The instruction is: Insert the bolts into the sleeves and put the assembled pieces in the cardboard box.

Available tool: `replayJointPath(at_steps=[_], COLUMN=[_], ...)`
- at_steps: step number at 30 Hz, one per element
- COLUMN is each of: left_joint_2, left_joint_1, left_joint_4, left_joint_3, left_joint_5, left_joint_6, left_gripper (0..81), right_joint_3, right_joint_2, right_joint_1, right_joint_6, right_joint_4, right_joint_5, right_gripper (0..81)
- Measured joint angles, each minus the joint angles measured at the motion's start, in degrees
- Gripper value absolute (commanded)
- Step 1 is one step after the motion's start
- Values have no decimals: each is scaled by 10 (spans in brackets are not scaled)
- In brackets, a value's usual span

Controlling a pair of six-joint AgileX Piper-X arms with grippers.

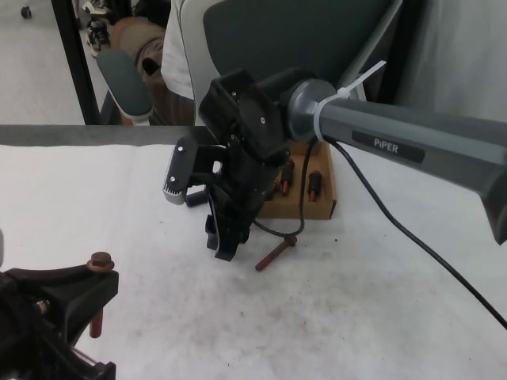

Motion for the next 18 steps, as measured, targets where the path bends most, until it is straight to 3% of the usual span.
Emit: replayJointPath(at_steps=[8, 11, 15, 18], left_joint_2=[0, 0, 0, 0], left_joint_1=[0, 0, 0, 0], left_joint_4=[0, 0, 0, 0], left_joint_3=[0, 1, 1, 1], left_joint_5=[0, 0, 3, 14], left_joint_6=[0, 0, -2, -3], left_gripper=[8, 8, 8, 8], right_joint_3=[-1, -1, -1, -2], right_joint_2=[23, 23, 23, 24], right_joint_1=[-2, -2, -2, -2], right_joint_6=[13, 13, 25, 53], right_joint_4=[0, 2, 4, 7], right_joint_5=[-7, -10, -13, -15], right_gripper=[477, 341, 1, 3])
